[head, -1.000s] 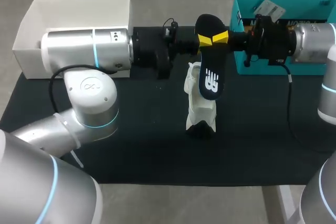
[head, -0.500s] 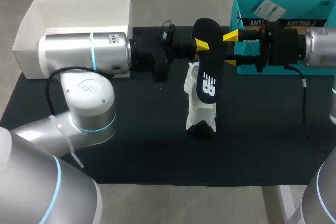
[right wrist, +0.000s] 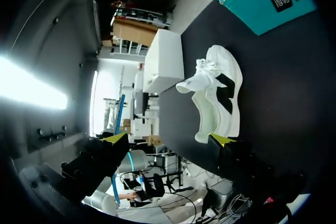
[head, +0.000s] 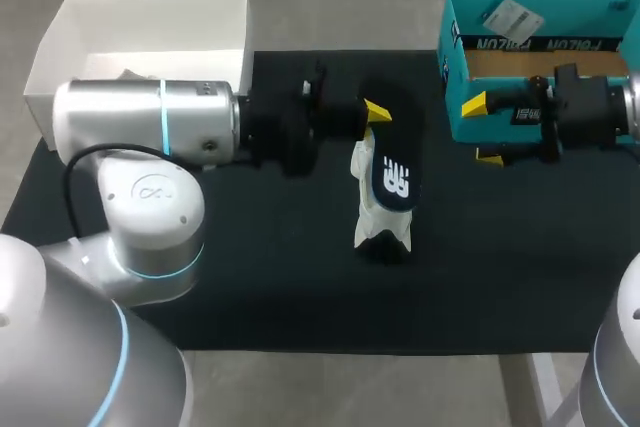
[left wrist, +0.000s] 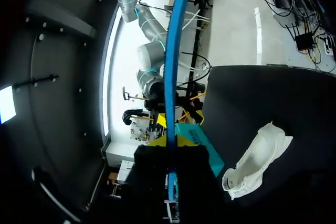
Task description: Take the shoe out of the shoebox, open the shoe tongue, remove and reinsert the insole, then place the shoe into the shoebox
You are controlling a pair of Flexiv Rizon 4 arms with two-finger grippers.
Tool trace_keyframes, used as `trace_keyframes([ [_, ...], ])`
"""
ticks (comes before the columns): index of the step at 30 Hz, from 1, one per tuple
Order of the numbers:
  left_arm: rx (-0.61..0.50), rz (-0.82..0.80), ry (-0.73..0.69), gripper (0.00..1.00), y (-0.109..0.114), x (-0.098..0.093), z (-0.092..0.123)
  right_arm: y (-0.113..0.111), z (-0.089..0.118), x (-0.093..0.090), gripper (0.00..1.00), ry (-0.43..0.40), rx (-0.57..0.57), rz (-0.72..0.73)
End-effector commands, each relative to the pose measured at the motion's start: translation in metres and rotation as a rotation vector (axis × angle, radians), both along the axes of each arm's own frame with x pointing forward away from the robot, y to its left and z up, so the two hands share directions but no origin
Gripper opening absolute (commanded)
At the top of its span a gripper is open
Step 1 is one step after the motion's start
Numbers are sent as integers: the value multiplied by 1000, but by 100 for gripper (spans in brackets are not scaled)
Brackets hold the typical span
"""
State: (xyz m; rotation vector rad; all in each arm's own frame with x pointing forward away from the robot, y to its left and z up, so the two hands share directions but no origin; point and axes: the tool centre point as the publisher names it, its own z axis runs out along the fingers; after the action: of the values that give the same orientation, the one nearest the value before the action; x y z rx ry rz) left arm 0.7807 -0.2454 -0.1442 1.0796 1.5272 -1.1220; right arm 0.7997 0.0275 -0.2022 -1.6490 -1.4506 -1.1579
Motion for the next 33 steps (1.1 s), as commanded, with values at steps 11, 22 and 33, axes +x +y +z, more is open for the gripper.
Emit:
trace_keyframes([
  [11,27,-10,47,0,13,-26,-5,-44,16,-23,100,19,-78,-23],
  [22,7,0,133,0,16,-48,4,-46,13,-25,100,19,-81,-5],
  [33,-17,25,203,0,24,-63,11,-97,17,-27,100,-6,-144,-24],
])
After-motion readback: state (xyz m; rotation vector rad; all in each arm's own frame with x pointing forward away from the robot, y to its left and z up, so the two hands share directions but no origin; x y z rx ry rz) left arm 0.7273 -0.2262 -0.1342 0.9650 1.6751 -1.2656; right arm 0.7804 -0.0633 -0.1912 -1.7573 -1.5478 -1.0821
